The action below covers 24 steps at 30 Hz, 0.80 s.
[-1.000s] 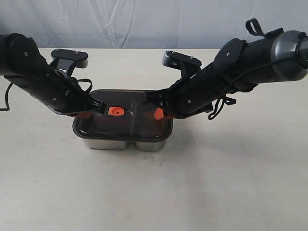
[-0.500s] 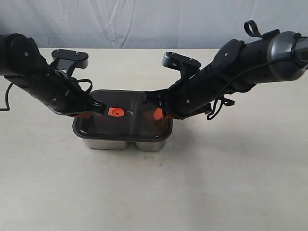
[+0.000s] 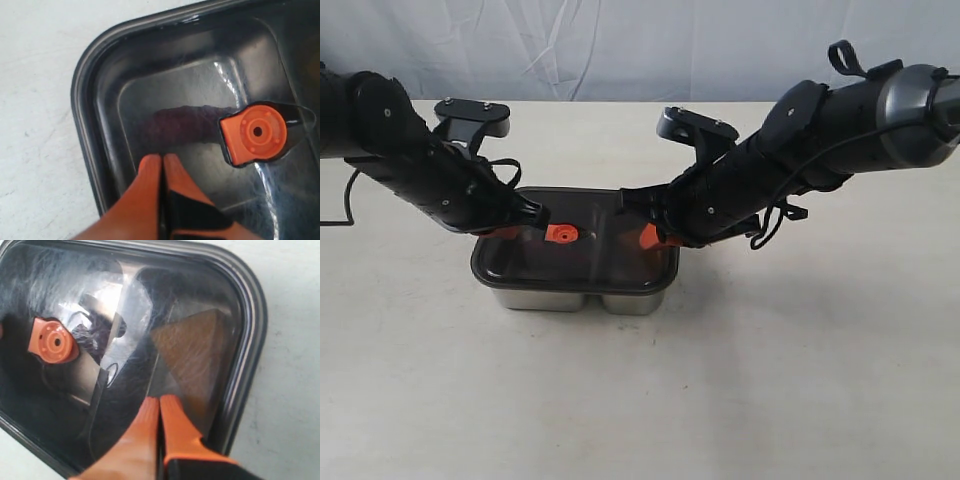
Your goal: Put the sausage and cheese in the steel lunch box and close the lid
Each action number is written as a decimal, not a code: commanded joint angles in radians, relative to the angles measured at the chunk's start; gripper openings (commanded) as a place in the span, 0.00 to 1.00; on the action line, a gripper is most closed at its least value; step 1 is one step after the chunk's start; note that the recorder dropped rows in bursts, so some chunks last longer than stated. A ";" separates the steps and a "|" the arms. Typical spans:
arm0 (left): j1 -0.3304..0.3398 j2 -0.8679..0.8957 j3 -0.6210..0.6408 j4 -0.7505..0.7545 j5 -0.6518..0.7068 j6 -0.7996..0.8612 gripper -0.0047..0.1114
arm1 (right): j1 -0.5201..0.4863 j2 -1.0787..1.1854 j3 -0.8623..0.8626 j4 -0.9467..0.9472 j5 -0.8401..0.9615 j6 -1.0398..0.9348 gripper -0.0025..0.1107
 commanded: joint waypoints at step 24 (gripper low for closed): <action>0.002 -1.237 0.196 0.315 0.078 -0.237 0.04 | -0.007 -0.957 0.104 -0.486 0.122 0.229 0.02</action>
